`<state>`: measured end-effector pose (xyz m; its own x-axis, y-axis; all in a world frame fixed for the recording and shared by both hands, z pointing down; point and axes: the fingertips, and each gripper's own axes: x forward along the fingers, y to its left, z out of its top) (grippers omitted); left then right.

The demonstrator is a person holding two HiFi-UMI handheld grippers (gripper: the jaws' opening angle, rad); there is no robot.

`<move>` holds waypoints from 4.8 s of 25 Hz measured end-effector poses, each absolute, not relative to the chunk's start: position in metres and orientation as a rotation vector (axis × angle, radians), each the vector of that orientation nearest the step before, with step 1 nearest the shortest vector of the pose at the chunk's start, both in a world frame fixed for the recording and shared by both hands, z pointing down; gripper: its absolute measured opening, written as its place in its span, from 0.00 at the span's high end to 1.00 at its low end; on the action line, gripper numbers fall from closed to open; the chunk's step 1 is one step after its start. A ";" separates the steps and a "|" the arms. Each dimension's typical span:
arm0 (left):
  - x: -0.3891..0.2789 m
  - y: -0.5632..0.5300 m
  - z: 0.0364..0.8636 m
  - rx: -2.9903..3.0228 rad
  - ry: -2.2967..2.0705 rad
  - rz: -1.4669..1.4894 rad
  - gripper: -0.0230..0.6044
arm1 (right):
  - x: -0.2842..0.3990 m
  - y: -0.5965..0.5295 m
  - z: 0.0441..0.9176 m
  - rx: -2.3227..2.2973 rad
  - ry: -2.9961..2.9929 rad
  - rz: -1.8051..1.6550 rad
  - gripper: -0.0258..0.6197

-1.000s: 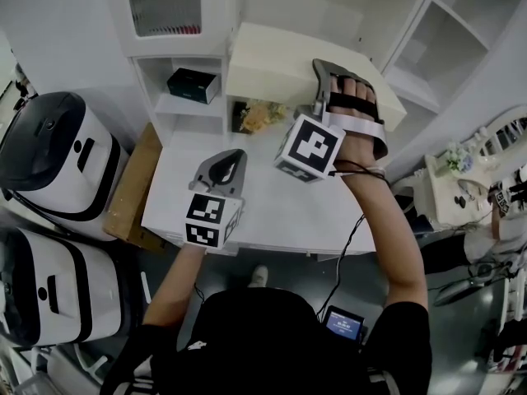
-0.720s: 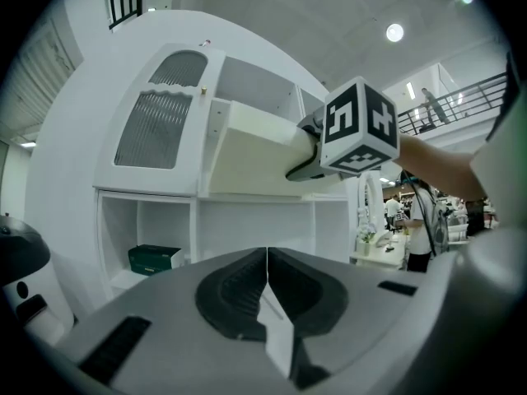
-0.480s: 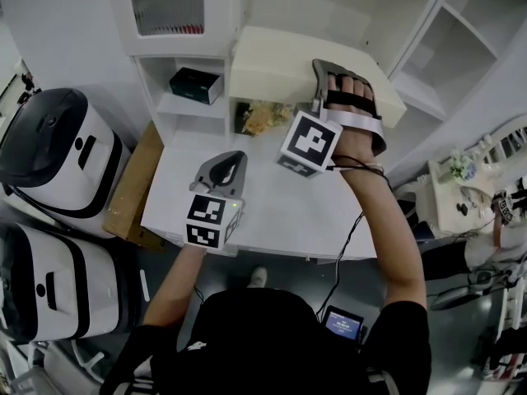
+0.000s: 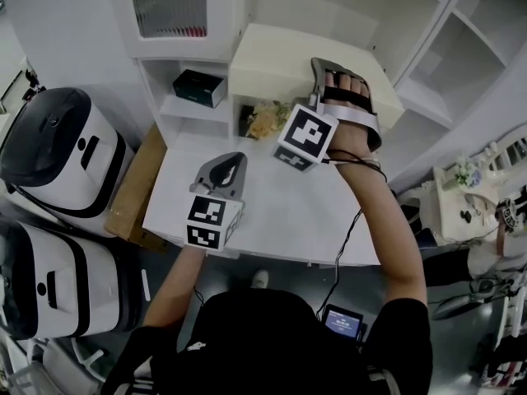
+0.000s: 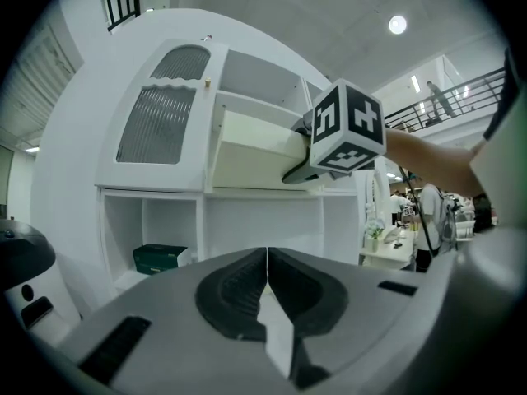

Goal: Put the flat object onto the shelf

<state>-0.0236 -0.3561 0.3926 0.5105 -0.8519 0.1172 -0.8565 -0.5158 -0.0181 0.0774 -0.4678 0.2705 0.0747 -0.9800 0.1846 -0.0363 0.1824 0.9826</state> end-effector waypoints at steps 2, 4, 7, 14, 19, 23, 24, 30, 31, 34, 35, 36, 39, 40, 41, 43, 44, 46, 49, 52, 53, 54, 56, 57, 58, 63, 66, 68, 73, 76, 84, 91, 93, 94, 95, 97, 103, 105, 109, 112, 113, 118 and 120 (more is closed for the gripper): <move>-0.025 -0.359 0.394 2.687 -1.531 0.173 0.96 | 0.077 -0.473 0.273 1.131 -1.260 -0.994 0.48; -0.026 -0.362 0.395 2.683 -1.534 0.177 0.96 | 0.077 -0.478 0.275 1.132 -1.267 -0.983 0.47; -0.025 -0.368 0.396 2.678 -1.537 0.180 0.96 | 0.078 -0.488 0.279 1.129 -1.283 -0.960 0.46; -0.024 -0.381 0.399 2.665 -1.546 0.181 0.96 | 0.079 -0.506 0.285 1.111 -1.330 -0.931 0.43; -0.024 -0.390 0.403 2.654 -1.556 0.185 0.96 | 0.077 -0.520 0.296 1.094 -1.373 -0.906 0.38; -0.026 -0.397 0.405 2.642 -1.569 0.189 0.95 | 0.076 -0.532 0.299 1.099 -1.376 -0.911 0.37; -0.027 -0.398 0.405 2.638 -1.573 0.189 0.96 | 0.075 -0.535 0.299 1.100 -1.376 -0.910 0.37; -0.031 -0.406 0.408 2.620 -1.588 0.188 0.96 | 0.071 -0.550 0.299 1.110 -1.374 -0.893 0.37; -0.031 -0.407 0.409 2.616 -1.590 0.189 0.96 | 0.071 -0.552 0.300 1.112 -1.374 -0.891 0.37; -0.033 -0.411 0.411 2.608 -1.595 0.193 0.96 | 0.071 -0.558 0.300 1.115 -1.376 -0.883 0.36; -0.033 -0.412 0.411 2.606 -1.597 0.194 0.96 | 0.071 -0.560 0.300 1.115 -1.378 -0.879 0.36; -0.034 -0.414 0.411 2.605 -1.598 0.194 0.96 | 0.070 -0.562 0.301 1.113 -1.382 -0.874 0.36; -0.033 -0.417 0.411 2.603 -1.600 0.194 0.96 | 0.071 -0.568 0.302 1.107 -1.390 -0.863 0.35; -0.033 -0.417 0.411 2.602 -1.600 0.194 0.96 | 0.071 -0.570 0.302 1.105 -1.390 -0.862 0.35; -0.033 -0.418 0.411 2.601 -1.601 0.194 0.95 | 0.072 -0.572 0.302 1.104 -1.389 -0.863 0.35; -0.034 -0.419 0.412 2.597 -1.603 0.194 0.96 | 0.072 -0.575 0.303 1.100 -1.388 -0.864 0.34; -0.034 -0.420 0.413 2.595 -1.604 0.194 0.96 | 0.072 -0.577 0.303 1.098 -1.389 -0.863 0.34; -0.035 -0.420 0.414 2.592 -1.606 0.195 0.96 | 0.073 -0.580 0.303 1.096 -1.393 -0.859 0.34; -0.035 -0.422 0.415 2.589 -1.608 0.200 0.96 | 0.074 -0.586 0.303 1.092 -1.395 -0.856 0.33; -0.035 -0.422 0.415 2.589 -1.608 0.209 0.96 | 0.075 -0.591 0.303 1.091 -1.393 -0.864 0.33; -0.035 -0.423 0.416 2.588 -1.608 0.211 0.96 | 0.075 -0.592 0.303 1.092 -1.393 -0.864 0.33; -0.036 -0.423 0.416 2.587 -1.610 0.211 0.96 | 0.075 -0.593 0.303 1.093 -1.394 -0.864 0.33; -0.037 -0.424 0.416 2.583 -1.614 0.211 0.96 | 0.074 -0.595 0.303 1.094 -1.399 -0.862 0.32; -0.038 -0.424 0.416 2.582 -1.615 0.211 0.96 | 0.074 -0.596 0.303 1.094 -1.401 -0.861 0.32; -0.038 -0.425 0.416 2.581 -1.615 0.212 0.96 | 0.075 -0.597 0.302 1.095 -1.402 -0.861 0.32; -0.037 -0.426 0.416 2.581 -1.613 0.221 0.96 | 0.076 -0.603 0.304 1.087 -1.399 -0.860 0.30; -0.037 -0.427 0.417 2.578 -1.614 0.224 0.96 | 0.075 -0.606 0.305 1.084 -1.399 -0.867 0.30; -0.037 -0.428 0.418 2.578 -1.615 0.224 0.96 | 0.076 -0.608 0.306 1.082 -1.394 -0.873 0.29; -0.037 -0.428 0.417 2.575 -1.620 0.220 0.96 | 0.076 -0.611 0.306 1.078 -1.395 -0.879 0.28; -0.037 -0.427 0.417 2.574 -1.620 0.219 0.96 | 0.077 -0.610 0.305 1.079 -1.393 -0.889 0.28; -0.039 -0.425 0.414 2.580 -1.618 0.217 0.96 | 0.074 -0.604 0.301 1.089 -1.416 -0.906 0.28; -0.040 -0.420 0.411 2.592 -1.609 0.212 0.96 | 0.074 -0.590 0.294 1.110 -1.436 -0.913 0.28; -0.040 -0.417 0.410 2.599 -1.602 0.213 0.96 | 0.075 -0.584 0.292 1.120 -1.452 -0.905 0.28; -0.040 -0.416 0.410 2.601 -1.598 0.214 0.96 | 0.075 -0.580 0.291 1.122 -1.464 -0.897 0.28; -0.040 -0.414 0.410 2.603 -1.593 0.216 0.96 | 0.075 -0.577 0.292 1.121 -1.476 -0.888 0.28; -0.039 -0.410 0.409 2.609 -1.583 0.220 0.96 | 0.076 -0.570 0.293 1.118 -1.493 -0.874 0.28; -0.040 -0.396 0.402 2.640 -1.569 0.218 0.96 | 0.080 -0.547 0.291 1.159 -1.521 -0.854 0.28; -0.041 -0.392 0.400 2.643 -1.567 0.213 0.96 | 0.081 -0.538 0.286 1.186 -1.532 -0.849 0.28; -0.042 -0.383 0.397 2.657 -1.558 0.213 0.96 | 0.083 -0.521 0.281 1.218 -1.579 -0.804 0.29; -0.043 -0.376 0.397 2.667 -1.548 0.217 0.96 | 0.084 -0.508 0.280 1.237 -1.608 -0.778 0.29; -0.043 -0.374 0.396 2.672 -1.545 0.217 0.96 | 0.084 -0.503 0.279 1.247 -1.616 -0.773 0.31; -0.042 -0.362 0.391 2.694 -1.522 0.215 0.96 | 0.089 -0.483 0.271 1.303 -1.640 -0.760 0.47; -0.043 -0.357 0.390 2.701 -1.515 0.214 0.96 | 0.090 -0.473 0.272 1.316 -1.653 -0.743 0.50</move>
